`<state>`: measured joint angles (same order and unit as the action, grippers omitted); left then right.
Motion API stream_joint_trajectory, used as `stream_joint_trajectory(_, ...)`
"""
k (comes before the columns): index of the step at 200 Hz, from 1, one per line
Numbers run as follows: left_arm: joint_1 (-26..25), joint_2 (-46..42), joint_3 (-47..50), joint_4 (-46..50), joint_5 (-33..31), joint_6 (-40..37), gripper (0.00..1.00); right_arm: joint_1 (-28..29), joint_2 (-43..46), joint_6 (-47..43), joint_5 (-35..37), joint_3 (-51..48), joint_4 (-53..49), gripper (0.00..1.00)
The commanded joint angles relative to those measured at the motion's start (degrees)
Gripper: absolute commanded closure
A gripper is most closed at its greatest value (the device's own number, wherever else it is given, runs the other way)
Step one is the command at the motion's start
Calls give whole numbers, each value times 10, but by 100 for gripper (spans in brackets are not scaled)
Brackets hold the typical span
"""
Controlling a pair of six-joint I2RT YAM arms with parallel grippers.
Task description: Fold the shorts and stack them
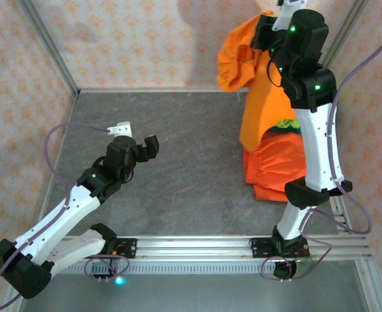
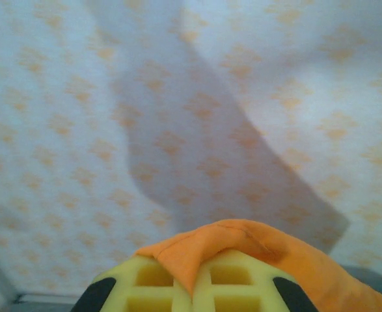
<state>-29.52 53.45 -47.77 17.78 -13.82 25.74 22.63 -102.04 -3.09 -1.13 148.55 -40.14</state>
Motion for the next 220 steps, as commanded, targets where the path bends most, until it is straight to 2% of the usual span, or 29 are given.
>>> stream_joint_trajectory(1, 2, -8, 7, -16, 0, 12, 0, 42, -42, 11, -29, 43, 41, 100)
stream_joint_trajectory(35, 2, -16, 8, -10, -6, 15, 0, 98, -100, 33, -65, 91, 62, 100)
stream_joint_trajectory(64, 1, -29, 13, -9, -19, 21, 0, 101, -114, 66, -106, 90, 63, 99)
stream_joint_trajectory(70, 2, -33, 14, -9, -21, 22, 0, 101, -115, 60, -107, 88, 51, 94)
stream_joint_trajectory(88, 2, -39, 19, -13, -26, 25, 0, 101, -112, 19, -90, 79, -5, 47)
stream_joint_trajectory(111, 1, -40, 21, -13, -29, 26, 0, 88, -85, -13, -44, 36, -87, 25)
stream_joint_trajectory(128, 2, -39, 24, -16, -28, 27, 0, 63, -39, 1, -32, -61, -121, 13)
stream_joint_trajectory(148, 2, -31, 28, -24, -28, 28, 0, 32, 42, 40, -32, -252, -102, 9)
stream_joint_trajectory(165, 2, -24, 26, -27, -25, 28, 0, 20, 112, 63, -1, -427, -60, 8)
stream_joint_trajectory(181, 2, -17, 25, -27, -26, 25, 0, 17, 154, 71, 48, -553, -47, 9)
stream_joint_trajectory(220, 2, -2, 25, -36, -21, 23, 0, 7, 152, 94, 133, -731, -52, 15)
